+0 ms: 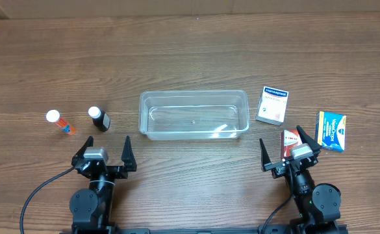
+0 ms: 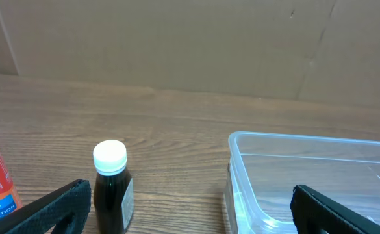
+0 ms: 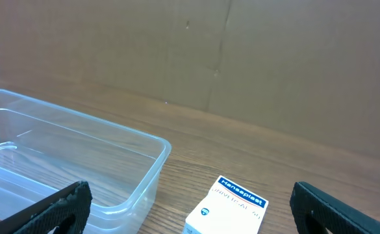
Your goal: Pack container
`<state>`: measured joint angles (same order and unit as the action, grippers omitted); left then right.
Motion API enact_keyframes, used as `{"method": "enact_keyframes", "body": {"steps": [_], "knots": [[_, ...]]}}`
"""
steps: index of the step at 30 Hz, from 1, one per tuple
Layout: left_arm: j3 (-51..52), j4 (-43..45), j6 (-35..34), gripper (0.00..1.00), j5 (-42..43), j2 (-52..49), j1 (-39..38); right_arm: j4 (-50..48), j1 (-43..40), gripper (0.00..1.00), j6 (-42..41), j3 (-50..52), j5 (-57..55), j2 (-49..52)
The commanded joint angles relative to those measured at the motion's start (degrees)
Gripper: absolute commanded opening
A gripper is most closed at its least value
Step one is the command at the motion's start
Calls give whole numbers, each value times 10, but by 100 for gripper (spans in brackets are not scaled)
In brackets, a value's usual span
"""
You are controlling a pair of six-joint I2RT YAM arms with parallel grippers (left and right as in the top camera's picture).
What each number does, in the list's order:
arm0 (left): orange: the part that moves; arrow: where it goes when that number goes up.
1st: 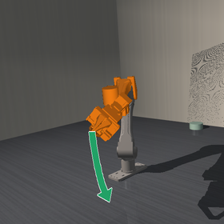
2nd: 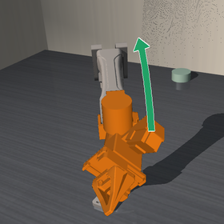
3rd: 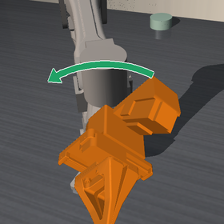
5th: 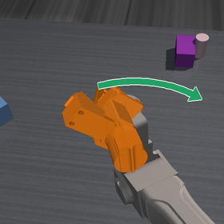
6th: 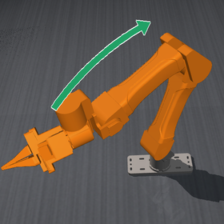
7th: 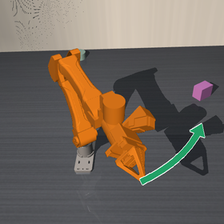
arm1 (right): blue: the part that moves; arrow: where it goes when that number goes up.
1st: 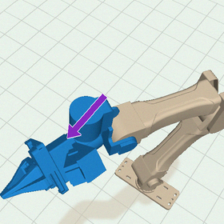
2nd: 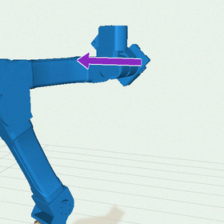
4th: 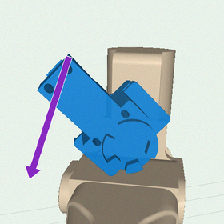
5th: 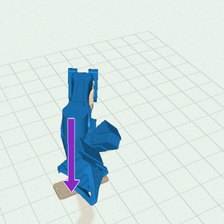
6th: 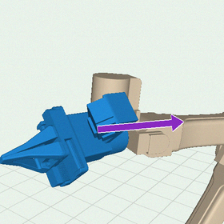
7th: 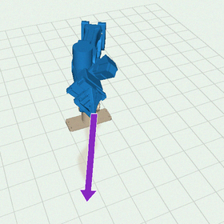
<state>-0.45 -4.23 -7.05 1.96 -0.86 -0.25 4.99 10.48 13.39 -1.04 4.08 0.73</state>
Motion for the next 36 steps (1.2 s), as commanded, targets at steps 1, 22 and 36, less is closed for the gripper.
{"method": "enact_keyframes", "body": {"steps": [1,22,36], "knots": [[2,0,0,100,8,6,2,-5,-3,100,-1,6,1,-6],[2,-1,-10,100,7,4,2,-5,-3,100,-31,6,0,-5],[-426,-304,-48,100,10,-275,2,236,-3,100,-167,-304,-18,241]]}}
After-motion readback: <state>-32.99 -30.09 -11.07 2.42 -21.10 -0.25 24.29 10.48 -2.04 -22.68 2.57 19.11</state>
